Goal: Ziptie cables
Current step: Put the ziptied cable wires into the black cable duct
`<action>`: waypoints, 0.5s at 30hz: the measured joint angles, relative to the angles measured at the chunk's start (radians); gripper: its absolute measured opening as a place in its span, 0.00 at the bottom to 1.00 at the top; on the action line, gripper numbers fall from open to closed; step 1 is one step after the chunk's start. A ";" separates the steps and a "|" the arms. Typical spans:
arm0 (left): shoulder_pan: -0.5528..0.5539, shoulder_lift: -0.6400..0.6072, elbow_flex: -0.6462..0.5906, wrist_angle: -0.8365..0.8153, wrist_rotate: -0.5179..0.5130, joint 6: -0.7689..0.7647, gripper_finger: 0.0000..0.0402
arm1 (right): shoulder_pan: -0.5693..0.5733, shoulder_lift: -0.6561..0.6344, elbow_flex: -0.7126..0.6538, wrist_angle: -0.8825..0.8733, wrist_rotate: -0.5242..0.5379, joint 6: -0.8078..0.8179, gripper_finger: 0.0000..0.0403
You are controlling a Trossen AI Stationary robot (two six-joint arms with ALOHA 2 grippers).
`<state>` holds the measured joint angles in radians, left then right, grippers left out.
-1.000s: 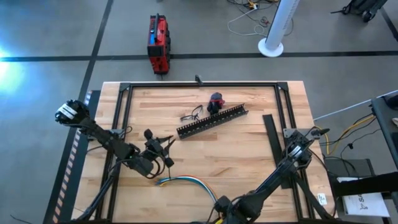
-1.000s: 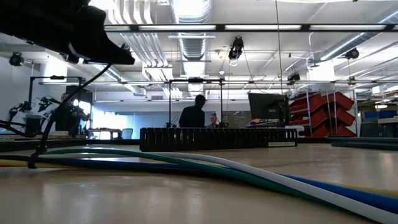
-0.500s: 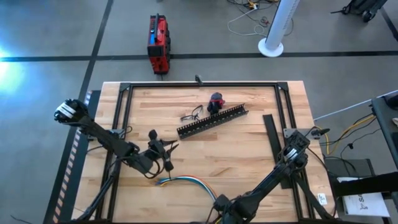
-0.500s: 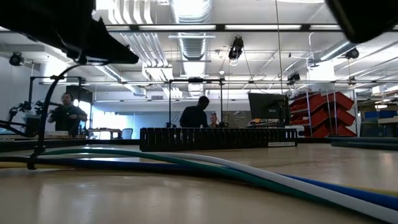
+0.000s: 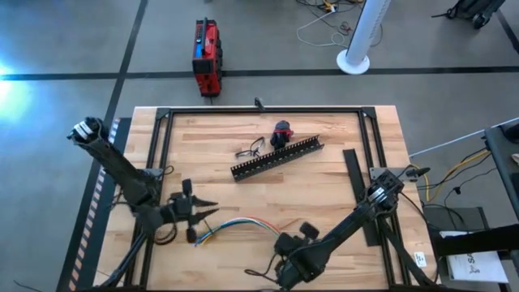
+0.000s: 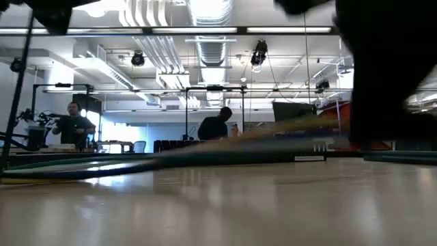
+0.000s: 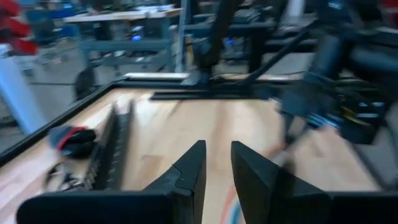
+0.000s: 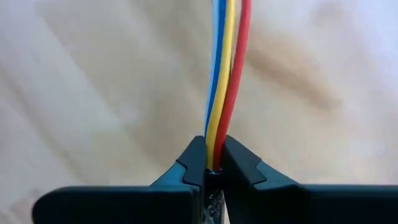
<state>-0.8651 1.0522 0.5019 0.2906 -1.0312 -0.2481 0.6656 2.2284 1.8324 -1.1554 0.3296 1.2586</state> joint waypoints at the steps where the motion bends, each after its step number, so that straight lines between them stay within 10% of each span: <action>1: -0.029 -0.009 -0.002 0.001 -0.003 0.000 0.15 | -0.004 -0.002 0.031 -0.055 0.039 -0.030 0.03; 15: -0.143 0.050 -0.036 -0.001 -0.033 -0.119 0.15 | -0.129 -0.001 0.209 -0.273 0.767 -0.696 0.03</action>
<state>-1.0080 1.1018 0.4664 0.2898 -1.0644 -0.3674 0.5367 2.2276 2.0411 -1.4284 1.0964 0.5626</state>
